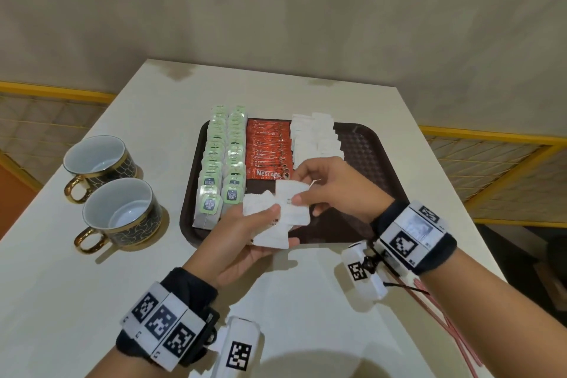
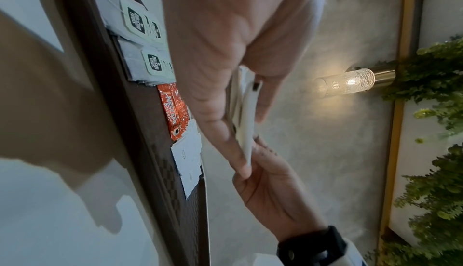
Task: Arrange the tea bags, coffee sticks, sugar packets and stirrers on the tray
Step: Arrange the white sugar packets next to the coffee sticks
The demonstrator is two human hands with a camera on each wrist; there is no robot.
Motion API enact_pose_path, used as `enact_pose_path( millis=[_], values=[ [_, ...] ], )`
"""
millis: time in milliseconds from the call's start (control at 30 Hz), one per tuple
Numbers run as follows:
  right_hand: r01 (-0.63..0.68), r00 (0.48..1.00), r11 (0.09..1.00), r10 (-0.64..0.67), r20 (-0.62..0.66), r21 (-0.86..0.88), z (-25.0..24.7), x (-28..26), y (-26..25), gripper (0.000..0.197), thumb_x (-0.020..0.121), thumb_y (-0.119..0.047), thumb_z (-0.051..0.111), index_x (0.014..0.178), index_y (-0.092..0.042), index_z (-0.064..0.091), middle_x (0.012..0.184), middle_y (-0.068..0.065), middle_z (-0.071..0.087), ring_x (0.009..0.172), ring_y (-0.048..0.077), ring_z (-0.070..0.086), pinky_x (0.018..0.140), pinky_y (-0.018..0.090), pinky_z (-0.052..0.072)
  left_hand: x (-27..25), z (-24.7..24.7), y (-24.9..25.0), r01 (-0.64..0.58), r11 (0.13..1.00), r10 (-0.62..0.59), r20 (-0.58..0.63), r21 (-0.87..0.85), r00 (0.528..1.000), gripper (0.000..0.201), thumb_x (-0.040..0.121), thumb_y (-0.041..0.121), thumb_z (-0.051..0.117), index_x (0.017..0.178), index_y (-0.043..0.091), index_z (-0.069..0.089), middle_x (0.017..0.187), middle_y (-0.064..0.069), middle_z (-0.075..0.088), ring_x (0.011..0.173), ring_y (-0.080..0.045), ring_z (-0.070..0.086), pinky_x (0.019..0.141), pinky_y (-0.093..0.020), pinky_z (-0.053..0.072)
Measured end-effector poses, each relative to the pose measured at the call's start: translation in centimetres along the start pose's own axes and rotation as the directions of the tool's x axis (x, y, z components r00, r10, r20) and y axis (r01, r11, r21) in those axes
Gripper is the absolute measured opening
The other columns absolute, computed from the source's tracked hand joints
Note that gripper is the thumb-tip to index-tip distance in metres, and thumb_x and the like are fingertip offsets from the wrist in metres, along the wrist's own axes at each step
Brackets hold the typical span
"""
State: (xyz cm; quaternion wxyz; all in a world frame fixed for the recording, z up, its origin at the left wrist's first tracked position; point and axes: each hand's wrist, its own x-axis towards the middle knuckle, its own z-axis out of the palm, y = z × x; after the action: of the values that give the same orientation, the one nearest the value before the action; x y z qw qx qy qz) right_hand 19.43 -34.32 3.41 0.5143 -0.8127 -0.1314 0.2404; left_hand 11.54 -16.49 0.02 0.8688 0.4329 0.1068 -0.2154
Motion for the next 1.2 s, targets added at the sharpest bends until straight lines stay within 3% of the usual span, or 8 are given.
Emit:
enact_pose_path(
  millis=[100,200,467,667,767,900,1067,1200],
  values=[
    [0.001,0.992,0.995,0.011,-0.126,0.097,-1.8,-1.1,-0.2,0.018,0.081,0.005,0.071,0.091,-0.008,0.063,0.089,0.01,0.064,0.067,0.013,0.067,0.055,0.024,0.055,-0.2,-0.3,0.1,0.026,0.999,-0.024,0.072,-0.034,0.997,0.037,0.091,-0.009,0.048,0.125,0.005,0.056,0.12,-0.019,0.068,0.111,-0.035,0.066,0.085,-0.049,0.057],
    [0.021,0.985,0.988,0.006,-0.174,0.152,-3.1,-2.5,-0.8,0.017,0.081,0.008,0.069,0.093,-0.002,0.062,0.089,0.012,0.067,0.068,0.012,0.069,0.055,0.021,0.056,0.0,-0.6,0.1,-0.028,0.997,0.025,0.036,0.073,0.999,0.034,0.092,-0.004,0.053,0.125,0.005,0.058,0.116,-0.017,0.07,0.107,-0.03,0.068,0.079,-0.039,0.061],
    [-0.026,1.0,0.986,0.026,0.0,0.167,0.3,-3.8,-0.6,0.017,0.078,0.008,0.072,0.089,-0.001,0.064,0.078,0.011,0.066,0.065,0.015,0.065,0.059,0.022,0.057,0.5,-0.4,-1.0,-0.112,0.968,0.136,-0.093,0.225,0.986,0.05,0.07,0.021,0.075,0.118,0.012,0.066,0.111,-0.007,0.074,0.101,-0.026,0.071,0.06,-0.028,0.058],
    [-0.123,0.992,0.945,0.126,0.009,0.302,1.6,-2.9,1.2,0.026,0.077,0.01,0.072,0.097,-0.005,0.064,0.078,0.01,0.061,0.065,0.011,0.065,0.056,0.019,0.053,0.7,-0.7,-1.3,-0.089,0.967,0.123,-0.132,0.237,0.984,0.047,0.076,0.033,0.067,0.118,0.012,0.065,0.107,-0.008,0.075,0.093,-0.024,0.073,0.055,-0.027,0.057],
    [-0.125,0.989,0.969,0.138,-0.049,0.212,0.3,-2.0,1.6,0.014,0.08,0.009,0.07,0.086,-0.003,0.067,0.073,0.007,0.067,0.061,0.009,0.064,0.056,0.017,0.053,0.9,-0.8,-1.2,-0.097,0.965,0.138,-0.158,0.242,0.978,0.037,0.079,0.034,0.065,0.109,0.013,0.068,0.102,-0.008,0.076,0.09,-0.023,0.074,0.057,-0.031,0.06],
    [-0.168,0.958,0.986,0.166,-0.235,0.01,-3.5,1.0,2.4,0.008,0.082,0.008,0.069,0.088,0.003,0.068,0.085,0.016,0.069,0.067,0.015,0.062,0.056,0.017,0.053,1.4,-1.3,-1.3,-0.139,0.951,0.214,-0.263,0.277,0.941,0.023,0.092,0.024,0.06,0.106,0.008,0.07,0.099,-0.012,0.075,0.09,-0.023,0.074,0.066,-0.032,0.062],
    [-0.302,0.929,0.932,0.241,-0.282,-0.199,-5.5,5.2,4.5,0.015,0.08,0.006,0.072,0.074,-0.007,0.068,0.086,0.016,0.071,0.062,0.016,0.064,0.057,0.023,0.053,1.6,-1.7,-1.5,-0.156,0.944,0.246,-0.307,0.29,0.919,0.02,0.094,0.022,0.06,0.104,0.009,0.07,0.096,-0.012,0.076,0.088,-0.022,0.074,0.067,-0.033,0.062],
    [-0.335,0.914,0.919,0.264,-0.307,-0.209,-5.2,6.8,5.1,0.017,0.079,0.007,0.073,0.079,-0.008,0.066,0.084,0.008,0.065,0.06,0.015,0.065,0.054,0.02,0.057,1.6,-1.9,-1.5,-0.175,0.939,0.27,-0.317,0.298,0.909,0.019,0.093,0.023,0.06,0.104,0.01,0.07,0.094,-0.01,0.076,0.088,-0.021,0.074,0.07,-0.035,0.062]
  ],
)
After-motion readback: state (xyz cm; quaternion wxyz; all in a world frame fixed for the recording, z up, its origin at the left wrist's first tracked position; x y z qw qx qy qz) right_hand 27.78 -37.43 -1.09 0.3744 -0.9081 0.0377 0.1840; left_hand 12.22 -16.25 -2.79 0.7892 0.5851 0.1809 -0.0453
